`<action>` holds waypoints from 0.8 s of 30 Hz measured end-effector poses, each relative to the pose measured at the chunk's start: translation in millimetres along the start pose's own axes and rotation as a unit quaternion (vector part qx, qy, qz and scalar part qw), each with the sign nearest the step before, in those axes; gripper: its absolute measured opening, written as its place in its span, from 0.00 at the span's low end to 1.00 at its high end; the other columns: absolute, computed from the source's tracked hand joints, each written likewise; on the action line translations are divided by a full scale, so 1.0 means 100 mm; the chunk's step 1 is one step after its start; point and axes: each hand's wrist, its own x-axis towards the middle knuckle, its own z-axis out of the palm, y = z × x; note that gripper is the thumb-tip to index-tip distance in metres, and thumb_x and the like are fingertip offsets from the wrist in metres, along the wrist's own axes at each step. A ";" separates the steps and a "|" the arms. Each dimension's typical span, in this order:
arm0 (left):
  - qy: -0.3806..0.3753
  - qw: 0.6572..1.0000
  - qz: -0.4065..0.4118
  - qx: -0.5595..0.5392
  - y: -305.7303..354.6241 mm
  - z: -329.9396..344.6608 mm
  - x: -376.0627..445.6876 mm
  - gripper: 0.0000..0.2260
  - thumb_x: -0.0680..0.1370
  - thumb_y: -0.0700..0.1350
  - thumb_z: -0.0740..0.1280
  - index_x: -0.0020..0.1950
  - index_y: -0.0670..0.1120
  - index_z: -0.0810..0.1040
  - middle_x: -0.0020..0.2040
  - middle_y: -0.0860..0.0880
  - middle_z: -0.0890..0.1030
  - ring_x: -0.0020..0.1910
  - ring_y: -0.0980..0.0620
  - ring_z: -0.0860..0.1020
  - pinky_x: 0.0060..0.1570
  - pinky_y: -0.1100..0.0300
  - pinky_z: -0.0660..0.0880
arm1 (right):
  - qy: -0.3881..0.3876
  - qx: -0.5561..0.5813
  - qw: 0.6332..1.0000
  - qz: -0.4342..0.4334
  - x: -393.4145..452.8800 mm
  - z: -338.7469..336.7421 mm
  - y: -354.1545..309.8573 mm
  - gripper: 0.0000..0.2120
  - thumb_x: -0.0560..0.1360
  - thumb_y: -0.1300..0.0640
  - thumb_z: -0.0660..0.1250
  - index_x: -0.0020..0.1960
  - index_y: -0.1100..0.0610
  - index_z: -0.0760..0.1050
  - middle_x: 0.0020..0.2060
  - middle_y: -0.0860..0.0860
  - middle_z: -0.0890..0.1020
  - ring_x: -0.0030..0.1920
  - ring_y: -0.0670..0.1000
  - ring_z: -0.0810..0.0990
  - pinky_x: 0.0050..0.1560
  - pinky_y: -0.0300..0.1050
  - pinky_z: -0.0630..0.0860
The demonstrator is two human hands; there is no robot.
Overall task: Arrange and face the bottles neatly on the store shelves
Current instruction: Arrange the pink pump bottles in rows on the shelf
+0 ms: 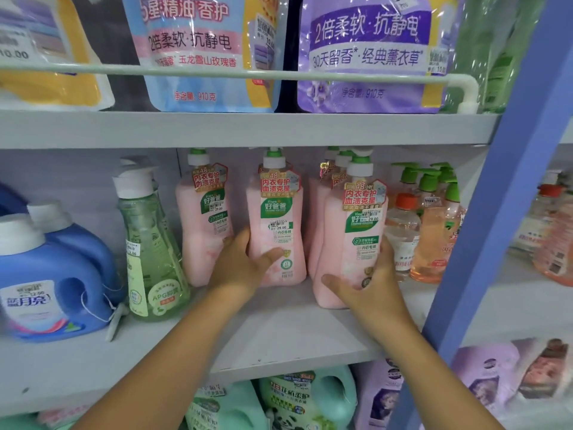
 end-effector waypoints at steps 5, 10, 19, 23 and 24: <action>0.031 0.999 -0.006 -0.009 0.03 0.09 0.00 0.18 0.75 0.55 0.75 0.62 0.55 0.77 0.59 0.57 0.82 0.57 0.52 0.80 0.58 0.53 0.77 | 0.003 0.012 1.000 0.016 0.00 0.05 0.03 0.47 0.59 0.45 0.83 0.68 0.29 0.59 0.67 0.43 0.75 0.65 0.45 0.77 0.66 0.52 0.77; 0.031 0.999 -0.004 -0.023 0.06 0.12 -0.02 0.16 0.76 0.53 0.74 0.62 0.53 0.77 0.55 0.58 0.82 0.50 0.57 0.79 0.47 0.64 0.72 | -0.002 0.029 0.999 0.013 0.04 0.10 0.08 0.53 0.56 0.41 0.80 0.75 0.40 0.57 0.67 0.46 0.74 0.66 0.48 0.76 0.68 0.57 0.76; 0.380 0.916 0.115 0.057 0.39 -0.45 -0.02 0.26 0.75 0.39 0.70 0.72 0.39 0.70 0.73 0.38 0.68 0.73 0.40 0.66 0.73 0.53 0.65 | -0.001 0.057 0.998 0.002 0.07 0.10 0.21 0.52 0.59 0.46 0.83 0.75 0.40 0.58 0.68 0.49 0.72 0.62 0.47 0.78 0.60 0.54 0.80; 0.326 0.945 -0.007 -0.009 0.28 -0.42 0.33 0.43 0.73 0.52 0.70 0.82 0.41 0.52 0.77 0.37 0.67 0.74 0.38 0.70 0.72 0.44 0.70 | -0.005 0.050 0.999 -0.005 0.07 0.11 0.23 0.53 0.57 0.43 0.81 0.75 0.41 0.58 0.66 0.50 0.73 0.63 0.52 0.77 0.62 0.61 0.79; 0.319 0.947 -0.037 -0.036 0.22 -0.41 0.39 0.44 0.70 0.56 0.70 0.80 0.41 0.56 0.70 0.37 0.74 0.67 0.39 0.76 0.66 0.42 0.75 | -0.003 0.049 0.999 -0.005 0.07 0.11 0.23 0.53 0.56 0.41 0.80 0.75 0.41 0.58 0.66 0.49 0.73 0.63 0.54 0.77 0.62 0.62 0.79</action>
